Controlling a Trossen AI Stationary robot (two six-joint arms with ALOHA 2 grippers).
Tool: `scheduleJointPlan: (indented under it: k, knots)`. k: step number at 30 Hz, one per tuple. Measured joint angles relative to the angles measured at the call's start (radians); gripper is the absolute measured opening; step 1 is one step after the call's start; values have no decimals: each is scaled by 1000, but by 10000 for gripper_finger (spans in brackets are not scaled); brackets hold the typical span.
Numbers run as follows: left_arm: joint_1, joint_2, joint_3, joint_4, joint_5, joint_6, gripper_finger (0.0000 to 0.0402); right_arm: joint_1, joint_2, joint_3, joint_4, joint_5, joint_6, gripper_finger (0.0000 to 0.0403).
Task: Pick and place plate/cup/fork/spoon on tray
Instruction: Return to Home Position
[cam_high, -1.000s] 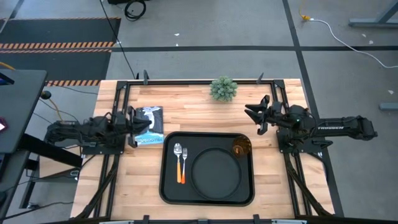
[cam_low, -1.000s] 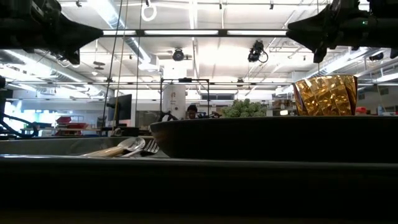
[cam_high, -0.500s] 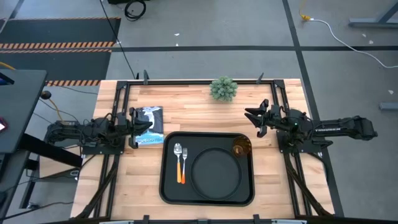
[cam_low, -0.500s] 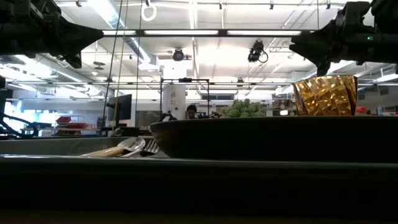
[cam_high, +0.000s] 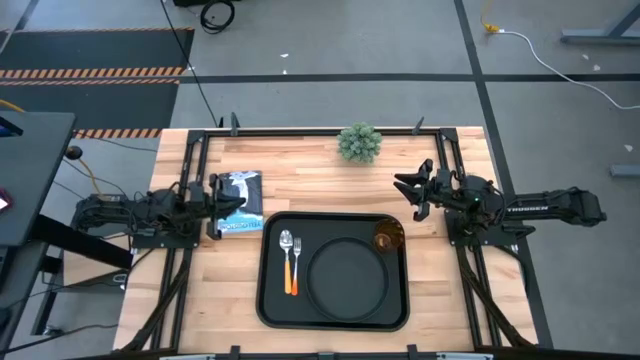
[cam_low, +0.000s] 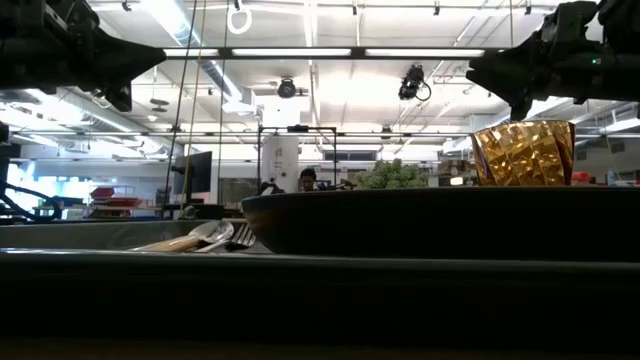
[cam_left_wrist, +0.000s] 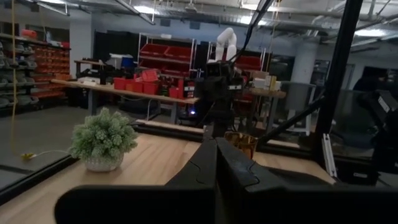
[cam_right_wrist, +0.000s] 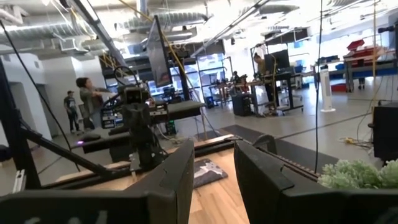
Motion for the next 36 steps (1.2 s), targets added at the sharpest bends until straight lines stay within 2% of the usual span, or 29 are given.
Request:
scheduleJointPlan:
  k: [7,20,30,36]
  knots:
    - [0,1,0,-64,0,-15,7,0,0,0,-18,6,-2,121]
    - [0,2,0,-141,39,-47,3,1,0,0,-215,4,-41,121]
    - [0,34,0,-155,61,-45,11,1,0,0,-235,145,-5,121]
    - [0,67,-1,-155,61,-20,12,1,0,0,-235,154,6,121]
